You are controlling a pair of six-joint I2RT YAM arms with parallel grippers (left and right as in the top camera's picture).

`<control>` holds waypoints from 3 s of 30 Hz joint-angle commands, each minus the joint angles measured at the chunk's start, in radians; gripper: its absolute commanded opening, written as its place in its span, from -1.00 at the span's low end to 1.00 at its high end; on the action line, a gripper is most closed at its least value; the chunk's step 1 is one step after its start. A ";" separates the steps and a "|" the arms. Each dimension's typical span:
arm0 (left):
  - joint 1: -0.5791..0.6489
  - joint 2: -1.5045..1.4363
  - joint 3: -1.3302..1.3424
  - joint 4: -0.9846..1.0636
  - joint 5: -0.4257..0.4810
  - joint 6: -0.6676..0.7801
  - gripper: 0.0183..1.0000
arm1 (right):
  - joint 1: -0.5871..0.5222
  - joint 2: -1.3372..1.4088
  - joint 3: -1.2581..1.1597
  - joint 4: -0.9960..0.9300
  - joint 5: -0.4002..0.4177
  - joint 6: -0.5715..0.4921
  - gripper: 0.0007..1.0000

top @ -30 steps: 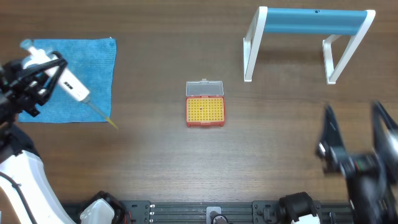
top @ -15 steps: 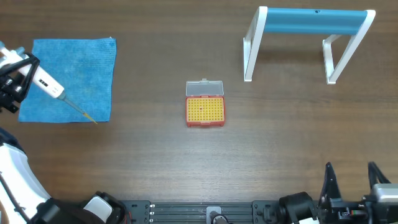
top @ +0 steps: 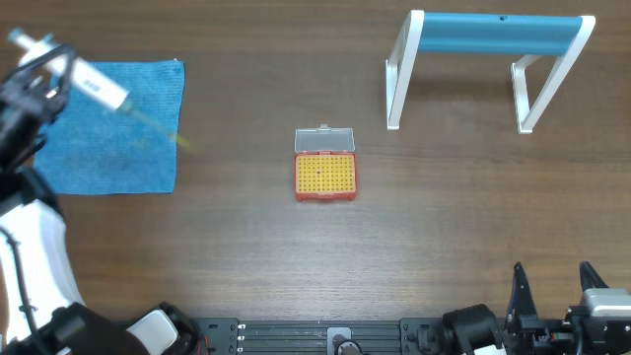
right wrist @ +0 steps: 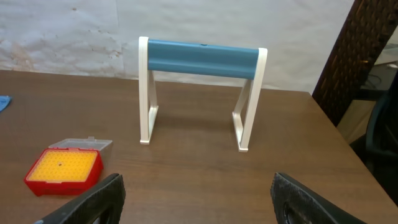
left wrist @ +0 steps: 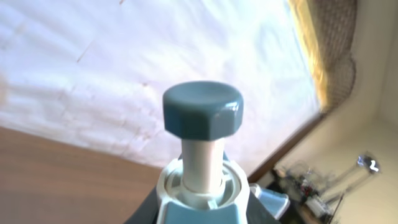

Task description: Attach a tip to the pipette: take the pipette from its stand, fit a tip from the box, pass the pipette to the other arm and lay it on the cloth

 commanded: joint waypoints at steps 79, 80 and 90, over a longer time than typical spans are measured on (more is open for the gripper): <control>-0.330 1.011 1.268 -1.685 -1.047 1.131 -0.98 | -0.003 -0.203 -0.009 -0.328 0.023 -0.033 0.54; -0.330 1.022 1.268 -1.686 -1.047 1.123 -0.98 | -0.003 -0.203 -0.009 -0.328 0.023 -0.033 0.54; -0.330 1.103 1.268 -1.696 -1.044 1.083 -0.99 | -0.003 -0.203 -0.009 -0.328 0.023 -0.033 0.54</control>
